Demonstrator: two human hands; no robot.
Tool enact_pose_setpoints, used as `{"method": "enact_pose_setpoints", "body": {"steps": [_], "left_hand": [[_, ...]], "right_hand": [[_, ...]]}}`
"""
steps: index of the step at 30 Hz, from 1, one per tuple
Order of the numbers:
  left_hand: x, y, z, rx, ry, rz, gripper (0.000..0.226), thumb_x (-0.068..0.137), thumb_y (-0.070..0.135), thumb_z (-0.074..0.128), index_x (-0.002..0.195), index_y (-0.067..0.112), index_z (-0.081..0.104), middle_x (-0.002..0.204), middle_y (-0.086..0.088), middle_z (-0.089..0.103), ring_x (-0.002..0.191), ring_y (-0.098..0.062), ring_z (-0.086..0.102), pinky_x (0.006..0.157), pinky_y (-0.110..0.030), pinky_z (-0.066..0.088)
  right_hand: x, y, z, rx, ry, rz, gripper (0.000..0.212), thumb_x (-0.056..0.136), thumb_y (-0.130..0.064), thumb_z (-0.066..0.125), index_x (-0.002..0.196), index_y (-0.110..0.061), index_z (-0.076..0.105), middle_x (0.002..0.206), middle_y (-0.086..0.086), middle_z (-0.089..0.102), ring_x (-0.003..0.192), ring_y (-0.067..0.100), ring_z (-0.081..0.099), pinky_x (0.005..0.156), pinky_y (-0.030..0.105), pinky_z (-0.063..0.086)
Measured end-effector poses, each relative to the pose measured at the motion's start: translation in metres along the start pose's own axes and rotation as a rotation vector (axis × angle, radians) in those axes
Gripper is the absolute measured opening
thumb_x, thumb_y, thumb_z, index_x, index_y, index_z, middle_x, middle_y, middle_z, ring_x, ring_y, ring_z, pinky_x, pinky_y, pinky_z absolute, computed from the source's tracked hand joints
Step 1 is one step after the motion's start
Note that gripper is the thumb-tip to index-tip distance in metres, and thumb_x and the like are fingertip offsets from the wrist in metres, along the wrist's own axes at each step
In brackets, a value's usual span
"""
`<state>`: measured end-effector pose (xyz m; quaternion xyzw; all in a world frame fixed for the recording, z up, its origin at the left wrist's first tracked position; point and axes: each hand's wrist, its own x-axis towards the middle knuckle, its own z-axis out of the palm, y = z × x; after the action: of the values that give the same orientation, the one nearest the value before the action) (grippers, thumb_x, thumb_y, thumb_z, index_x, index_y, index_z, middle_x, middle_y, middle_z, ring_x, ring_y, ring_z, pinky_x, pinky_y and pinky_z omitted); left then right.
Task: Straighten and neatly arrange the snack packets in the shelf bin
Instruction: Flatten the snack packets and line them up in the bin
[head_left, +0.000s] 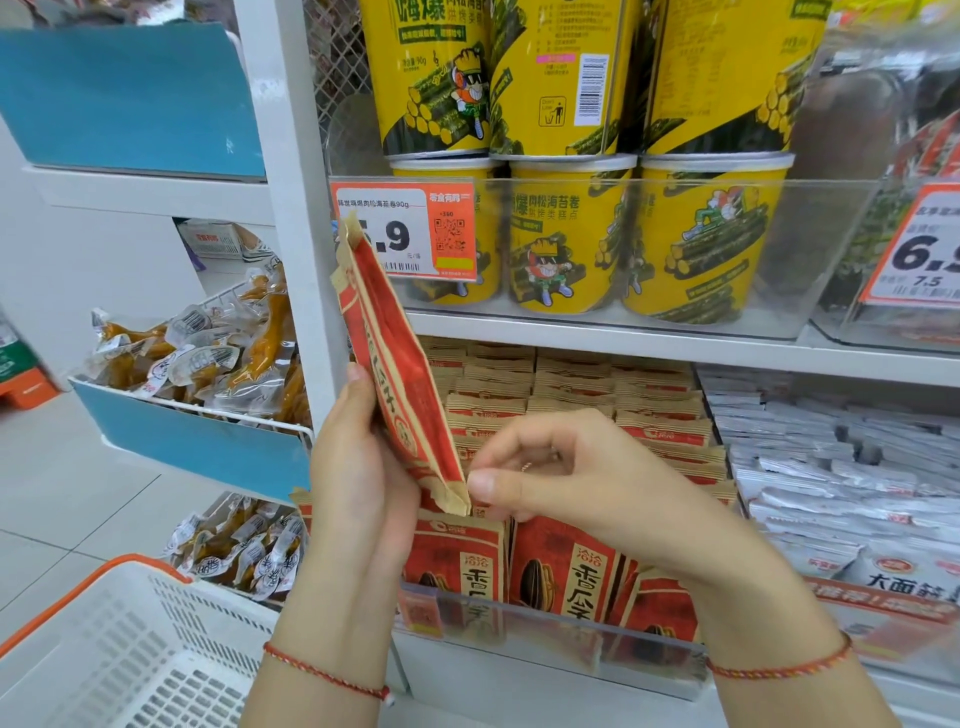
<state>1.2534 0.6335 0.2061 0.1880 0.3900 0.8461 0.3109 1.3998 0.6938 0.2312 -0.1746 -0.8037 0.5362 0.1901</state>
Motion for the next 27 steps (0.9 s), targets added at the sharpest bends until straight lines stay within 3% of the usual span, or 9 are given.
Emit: {"method": "enact_pose_setpoints", "body": {"steps": [2, 6, 10, 13, 16, 19, 21, 24, 27], "left_hand": [[-0.001, 0.0, 0.0, -0.008, 0.024, 0.002, 0.028, 0.106, 0.027, 0.039, 0.11, 0.013, 0.064, 0.076, 0.003, 0.065, 0.068, -0.009, 0.058, 0.06, -0.024, 0.048], [-0.002, -0.001, 0.002, 0.047, 0.064, 0.029, 0.032, 0.105, 0.031, 0.038, 0.098, 0.014, 0.065, 0.07, 0.003, 0.066, 0.064, -0.007, 0.062, 0.057, -0.022, 0.053], [-0.007, -0.005, 0.004, 0.211, 0.019, 0.092, 0.033, 0.104, 0.033, 0.039, 0.097, 0.015, 0.067, 0.087, -0.005, 0.071, 0.081, -0.017, 0.067, 0.079, -0.036, 0.056], [-0.012, -0.005, 0.007, 0.269, -0.024, 0.094, 0.03, 0.101, 0.034, 0.045, 0.101, 0.012, 0.065, 0.1, -0.012, 0.072, 0.092, -0.026, 0.068, 0.089, -0.047, 0.055], [-0.016, -0.001, 0.009, 0.304, -0.118, 0.118, 0.032, 0.089, 0.039, 0.056, 0.11, 0.017, 0.064, 0.109, -0.01, 0.072, 0.104, -0.03, 0.068, 0.093, -0.052, 0.054], [-0.021, 0.002, 0.012, 0.422, -0.335, 0.203, 0.039, 0.081, 0.031, 0.077, 0.117, 0.03, 0.062, 0.111, 0.002, 0.073, 0.104, -0.019, 0.069, 0.085, -0.037, 0.058], [-0.028, 0.0, 0.016, 0.514, -0.432, 0.282, 0.048, 0.081, 0.018, 0.076, 0.122, 0.033, 0.059, 0.111, 0.008, 0.072, 0.102, -0.012, 0.069, 0.083, -0.026, 0.057], [-0.033, -0.008, 0.02, 0.659, -0.367, 0.468, 0.048, 0.087, 0.006, 0.071, 0.128, 0.028, 0.058, 0.104, 0.014, 0.071, 0.097, -0.007, 0.068, 0.079, -0.016, 0.053], [-0.031, -0.015, 0.017, 0.878, -0.316, 0.686, 0.053, 0.088, 0.009, 0.069, 0.133, 0.034, 0.055, 0.109, 0.021, 0.067, 0.096, 0.001, 0.065, 0.082, -0.013, 0.05]], "right_hand": [[0.0, -0.002, 0.001, 0.036, -0.013, -0.005, 0.024, 0.071, -0.044, 0.064, 0.08, -0.023, 0.071, 0.078, -0.004, 0.072, 0.077, 0.013, 0.071, 0.075, 0.029, 0.056], [0.001, -0.005, 0.003, 0.087, 0.033, -0.028, 0.026, 0.069, -0.043, 0.064, 0.084, -0.022, 0.07, 0.076, -0.003, 0.072, 0.071, 0.008, 0.069, 0.071, 0.027, 0.056], [0.006, -0.001, 0.003, 0.165, 0.24, -0.03, 0.043, 0.07, -0.045, 0.062, 0.109, -0.026, 0.064, 0.091, -0.001, 0.074, 0.079, 0.006, 0.069, 0.074, 0.032, 0.057], [0.006, 0.002, 0.001, 0.186, 0.393, -0.049, 0.024, 0.084, -0.031, 0.063, 0.108, -0.027, 0.065, 0.09, -0.005, 0.075, 0.077, 0.008, 0.071, 0.068, 0.029, 0.057], [0.007, 0.006, -0.002, 0.229, 0.479, -0.031, 0.019, 0.093, -0.016, 0.057, 0.109, -0.022, 0.065, 0.088, -0.006, 0.075, 0.077, 0.006, 0.071, 0.061, 0.02, 0.055], [0.007, 0.009, -0.005, 0.288, 0.515, -0.013, 0.021, 0.097, -0.014, 0.052, 0.11, -0.024, 0.065, 0.083, -0.009, 0.075, 0.079, 0.005, 0.071, 0.064, 0.02, 0.055], [0.008, 0.009, -0.006, 0.296, 0.557, -0.023, 0.022, 0.098, -0.015, 0.05, 0.109, -0.026, 0.065, 0.086, -0.008, 0.075, 0.083, 0.007, 0.071, 0.069, 0.023, 0.056], [0.008, 0.005, -0.005, 0.385, 0.647, -0.093, 0.022, 0.096, -0.028, 0.051, 0.114, -0.023, 0.064, 0.096, -0.007, 0.075, 0.089, 0.006, 0.07, 0.073, 0.019, 0.056], [0.005, 0.002, -0.006, 0.391, 0.681, -0.157, 0.053, 0.083, -0.06, 0.059, 0.127, -0.029, 0.054, 0.111, -0.012, 0.07, 0.105, 0.001, 0.064, 0.09, 0.025, 0.053]]}}
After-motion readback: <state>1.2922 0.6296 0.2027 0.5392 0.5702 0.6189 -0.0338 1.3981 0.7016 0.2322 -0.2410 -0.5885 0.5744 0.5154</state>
